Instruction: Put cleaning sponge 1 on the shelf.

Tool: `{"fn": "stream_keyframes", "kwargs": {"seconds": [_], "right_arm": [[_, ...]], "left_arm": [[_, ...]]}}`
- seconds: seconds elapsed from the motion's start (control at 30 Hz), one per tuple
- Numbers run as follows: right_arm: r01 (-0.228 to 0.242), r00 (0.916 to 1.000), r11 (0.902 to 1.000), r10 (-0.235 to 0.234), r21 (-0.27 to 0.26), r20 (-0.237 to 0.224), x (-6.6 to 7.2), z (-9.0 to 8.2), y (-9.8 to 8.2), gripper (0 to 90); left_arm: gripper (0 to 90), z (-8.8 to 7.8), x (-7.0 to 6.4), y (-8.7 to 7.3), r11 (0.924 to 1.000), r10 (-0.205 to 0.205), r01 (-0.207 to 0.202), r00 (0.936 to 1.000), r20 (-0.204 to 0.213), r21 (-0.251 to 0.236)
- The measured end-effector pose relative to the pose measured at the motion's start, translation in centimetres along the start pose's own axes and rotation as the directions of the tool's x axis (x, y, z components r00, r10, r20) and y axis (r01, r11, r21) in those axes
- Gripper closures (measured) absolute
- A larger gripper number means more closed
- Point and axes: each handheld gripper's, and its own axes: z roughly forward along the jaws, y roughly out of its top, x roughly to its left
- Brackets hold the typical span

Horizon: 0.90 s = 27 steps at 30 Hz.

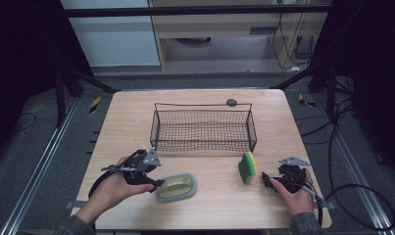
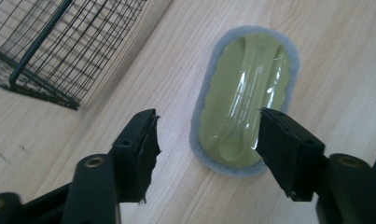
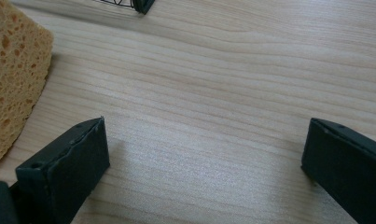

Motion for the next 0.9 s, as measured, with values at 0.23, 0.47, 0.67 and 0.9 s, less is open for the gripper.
{"fn": "stream_keyframes", "kwargs": {"seconds": [0.23,0.47,0.67,0.9], "right_arm": [[0.011,0.9999,0.9999,-0.011,0.0,-0.007,-0.1,0.0,0.0,0.9],[0.015,0.9998,0.9999,-0.015,0.002,-0.012,-0.2,0.0,0.0,0.9],[0.016,0.9998,0.9999,-0.016,0.002,-0.013,-0.2,0.0,0.1,0.9],[0.024,0.9996,0.9997,-0.024,0.002,-0.018,-0.2,0.1,0.1,0.9]], "left_arm": [[42.9,-0.2,-0.8,2.5,0.9938,0.099,-0.1,0.9946,0.031,0.048],[44.3,0.3,-1.5,4.2,0.9815,0.153,-0.159,0.9861,0.066,0.106],[49.2,0.7,-2.0,5.0,0.9631,0.208,-0.218,0.9751,0.077,0.158],[52.1,2.0,-2.1,5.2,0.9479,0.222,-0.24,0.969,0.109,0.209]]}}
